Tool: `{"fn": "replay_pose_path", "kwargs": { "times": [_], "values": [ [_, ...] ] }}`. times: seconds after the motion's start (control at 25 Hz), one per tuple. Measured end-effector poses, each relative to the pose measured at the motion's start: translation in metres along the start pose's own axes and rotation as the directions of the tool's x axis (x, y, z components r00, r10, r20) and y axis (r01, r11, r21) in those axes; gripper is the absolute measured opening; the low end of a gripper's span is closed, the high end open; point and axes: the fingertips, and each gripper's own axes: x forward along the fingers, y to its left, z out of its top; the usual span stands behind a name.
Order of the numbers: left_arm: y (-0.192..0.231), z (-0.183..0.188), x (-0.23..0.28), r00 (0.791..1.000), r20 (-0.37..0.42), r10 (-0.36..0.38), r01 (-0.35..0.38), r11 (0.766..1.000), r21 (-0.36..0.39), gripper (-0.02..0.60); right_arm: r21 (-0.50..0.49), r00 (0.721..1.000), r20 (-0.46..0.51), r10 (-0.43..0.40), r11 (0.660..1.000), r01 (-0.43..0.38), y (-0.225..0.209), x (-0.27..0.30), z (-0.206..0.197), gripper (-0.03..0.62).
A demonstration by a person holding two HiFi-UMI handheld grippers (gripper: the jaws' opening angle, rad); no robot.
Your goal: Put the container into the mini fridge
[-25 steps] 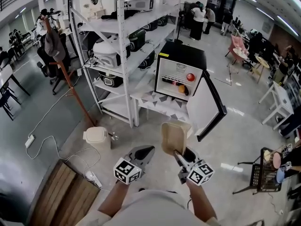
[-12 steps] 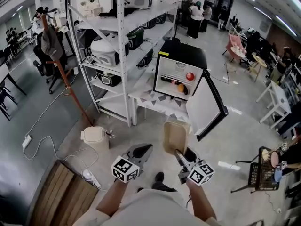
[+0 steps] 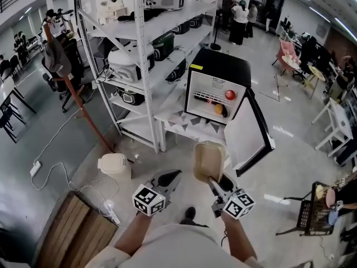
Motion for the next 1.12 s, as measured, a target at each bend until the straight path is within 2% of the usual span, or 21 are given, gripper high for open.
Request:
{"fn": "replay_pose_path", "kwargs": {
  "times": [0.16, 0.4, 0.64, 0.84, 1.12],
  "values": [
    [0.011, 0.0, 0.033, 1.0, -0.005, 0.008, -0.008, 1.0, -0.007, 0.005, -0.026, 1.0, -0.005, 0.011, 1.0, -0.012, -0.026, 0.016, 0.012, 0.233],
    [0.023, 0.002, 0.073, 1.0, -0.015, 0.019, -0.019, 1.0, 0.021, 0.005, -0.01, 0.999, 0.002, 0.035, 0.999, -0.035, -0.068, 0.04, 0.03, 0.233],
    [0.041, 0.001, 0.104, 0.997, -0.025, 0.077, -0.077, 0.997, 0.031, 0.005, -0.004, 0.999, -0.018, 0.046, 0.999, -0.046, -0.107, 0.059, 0.041, 0.233],
    [0.044, -0.001, 0.133, 0.995, -0.03, 0.094, -0.094, 0.995, 0.028, 0.005, 0.011, 0.998, -0.023, 0.064, 0.998, -0.064, -0.134, 0.067, 0.048, 0.233],
    [0.054, -0.005, 0.16, 0.992, -0.056, 0.109, -0.108, 0.994, 0.027, 0.005, 0.032, 0.998, -0.047, 0.043, 0.999, -0.042, -0.166, 0.077, 0.048, 0.233]
  ]
}}
